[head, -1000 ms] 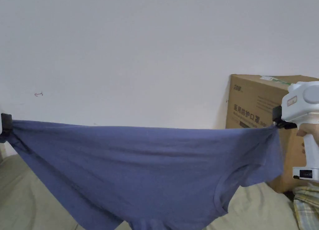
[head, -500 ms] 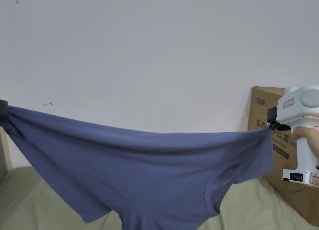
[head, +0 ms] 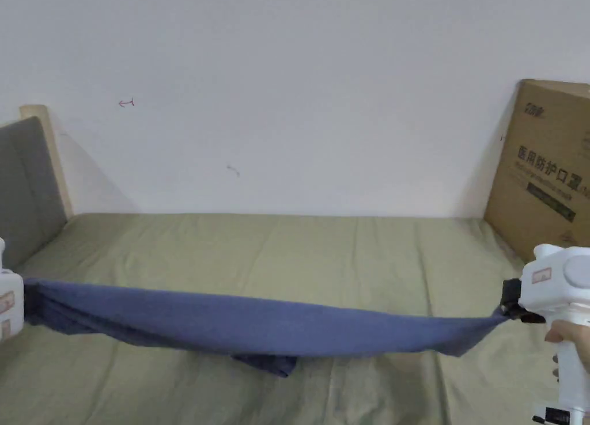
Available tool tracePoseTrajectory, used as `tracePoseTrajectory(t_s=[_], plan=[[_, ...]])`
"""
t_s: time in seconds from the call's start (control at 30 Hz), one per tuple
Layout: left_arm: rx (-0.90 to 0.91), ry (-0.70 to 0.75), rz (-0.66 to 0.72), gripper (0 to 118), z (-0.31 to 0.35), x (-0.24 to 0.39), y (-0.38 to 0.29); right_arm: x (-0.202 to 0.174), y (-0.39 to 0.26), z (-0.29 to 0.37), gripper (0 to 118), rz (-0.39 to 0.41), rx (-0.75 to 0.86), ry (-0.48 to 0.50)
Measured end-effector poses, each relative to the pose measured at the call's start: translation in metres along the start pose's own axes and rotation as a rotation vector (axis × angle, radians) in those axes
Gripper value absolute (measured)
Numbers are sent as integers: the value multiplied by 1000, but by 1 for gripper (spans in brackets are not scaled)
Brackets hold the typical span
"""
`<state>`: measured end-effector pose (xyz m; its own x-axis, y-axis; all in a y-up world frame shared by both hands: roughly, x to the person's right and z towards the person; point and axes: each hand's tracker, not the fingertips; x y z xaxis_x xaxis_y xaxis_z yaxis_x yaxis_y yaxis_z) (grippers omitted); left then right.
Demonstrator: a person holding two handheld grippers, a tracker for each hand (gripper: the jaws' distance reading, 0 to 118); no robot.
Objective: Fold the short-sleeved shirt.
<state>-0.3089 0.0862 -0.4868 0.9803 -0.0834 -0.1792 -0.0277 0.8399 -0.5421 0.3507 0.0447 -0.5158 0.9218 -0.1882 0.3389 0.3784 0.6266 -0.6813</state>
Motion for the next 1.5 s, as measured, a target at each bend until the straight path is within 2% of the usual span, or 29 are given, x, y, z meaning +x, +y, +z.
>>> tracePoseTrajectory(t_s=[0.13,0.2,0.27,0.33,0.43,0.5,0.63,0.67,0.7,0.73,0.77,0.8,0.83,0.87,0.9,1.03,1.07,1.1,1.13,1.17,1.2,1.33,1.4,1.5], plan=[[-89,-24,-83,4,15,1,-85,32,-88,-30,6,-19,-180,-28],[-154,-50,-125,4,26,-2,-123,56,-116,-43,6,-44,-214,-44],[-203,-12,-157,4,40,-6,-157,69,-141,-42,6,-50,-230,-44],[-244,-8,-131,4,51,-14,-184,79,-162,-38,6,-77,-256,-51],[-260,-10,-121,4,63,-26,-210,88,-178,-38,6,-110,-266,-55],[-286,-2,-144,4,66,-32,-221,85,-187,-33,6,-98,-258,-58],[-308,-23,-77,4,69,-40,-232,82,-194,-27,6,-101,-224,-64],[-313,-28,-73,5,70,-37,-234,82,-194,-27,12,-104,-218,-64],[-321,-27,-83,7,70,-34,-234,80,-194,-26,25,-98,-218,-74],[-319,-24,-88,16,72,-32,-235,79,-195,-25,39,-78,-223,-86],[-311,-15,-94,45,76,-28,-235,78,-194,-22,64,-59,-221,-94],[-307,-17,-94,80,79,-25,-235,78,-193,-17,70,-42,-209,-100],[-302,-27,-89,107,83,-23,-232,76,-191,-12,70,-27,-190,-95],[-273,-58,-71,111,90,-20,-228,71,-192,-3,70,-14,-173,-92],[-232,-84,-52,106,98,-16,-221,69,-189,4,70,-1,-147,-89],[-189,-162,-48,106,117,9,-200,60,-184,40,69,14,-42,-20],[-178,-192,-39,101,121,18,-197,58,-185,49,68,8,-20,6],[-169,-222,-29,88,125,25,-195,56,-187,56,65,10,-5,26],[-165,-258,-25,64,128,33,-193,55,-193,62,54,31,-4,44],[-157,-280,-23,18,130,41,-193,52,-197,67,22,47,2,53],[-160,-290,-29,0,128,51,-195,48,-205,69,0,63,7,41],[-212,-358,-67,0,121,89,-212,49,-240,65,0,72,-25,45],[-224,-369,-82,0,118,102,-218,54,-251,58,0,52,-42,17],[-236,-388,-110,0,112,117,-222,65,-258,55,1,17,-47,34]])
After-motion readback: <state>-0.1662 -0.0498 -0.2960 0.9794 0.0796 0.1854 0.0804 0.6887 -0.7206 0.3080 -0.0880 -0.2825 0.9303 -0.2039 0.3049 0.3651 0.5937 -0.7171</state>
